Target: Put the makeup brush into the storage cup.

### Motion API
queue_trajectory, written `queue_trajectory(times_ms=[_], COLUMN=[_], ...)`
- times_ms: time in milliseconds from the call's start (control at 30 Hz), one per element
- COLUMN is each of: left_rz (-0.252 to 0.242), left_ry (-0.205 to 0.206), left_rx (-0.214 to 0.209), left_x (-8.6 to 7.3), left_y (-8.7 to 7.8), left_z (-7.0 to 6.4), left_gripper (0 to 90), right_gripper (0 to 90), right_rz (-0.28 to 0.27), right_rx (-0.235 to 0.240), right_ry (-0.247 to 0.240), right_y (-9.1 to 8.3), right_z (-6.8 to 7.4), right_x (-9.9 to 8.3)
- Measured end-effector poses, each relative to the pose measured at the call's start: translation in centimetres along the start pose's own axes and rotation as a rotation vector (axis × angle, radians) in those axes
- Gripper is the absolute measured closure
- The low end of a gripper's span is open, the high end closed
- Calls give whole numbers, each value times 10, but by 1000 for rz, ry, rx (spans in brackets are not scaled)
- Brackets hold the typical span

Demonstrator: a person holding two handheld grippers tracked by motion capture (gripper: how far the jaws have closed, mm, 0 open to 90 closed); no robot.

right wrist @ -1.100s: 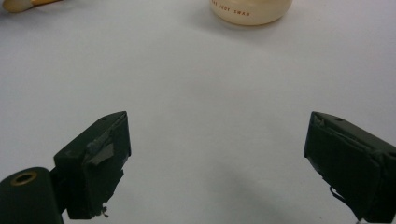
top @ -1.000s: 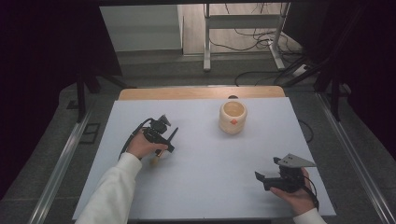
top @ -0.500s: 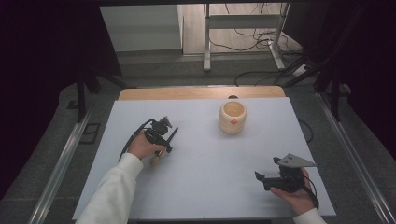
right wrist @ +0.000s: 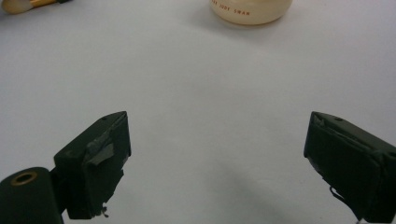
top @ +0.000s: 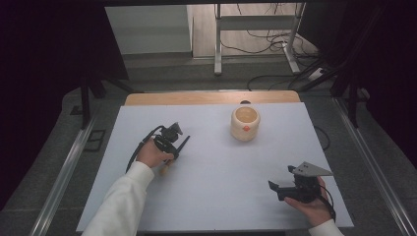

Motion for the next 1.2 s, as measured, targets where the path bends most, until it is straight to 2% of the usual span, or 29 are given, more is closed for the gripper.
queue_trajectory(times_ms=[267, 567, 833, 1200], left_rz=[-1, -1, -23, -60], left_ry=[-4, 11, 5, 12], left_rx=[-4, 6, 0, -26], left_x=[0, -1, -2, -2], left_y=[0, -2, -7, -18], left_z=[0, 1, 5, 3], left_gripper=[785, 787, 787, 787], right_gripper=[75, 75, 76, 76], right_rz=[0, -3, -3, -2], right_rx=[-1, -5, -4, -5], right_ry=[-1, -2, 0, 2], right_y=[0, -1, 0, -1], right_z=[0, -1, -1, -1], right_x=[0, 0, 0, 0])
Point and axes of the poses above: each handheld gripper's, and its own axes: y roughly forward along the jaws, x roughly out of its top, z roughly to its left, the point moved 7 cm from there along y, roughly forward along the jaws, and after that the axes turned 8 degrees about -z, right-handed, at the moved point
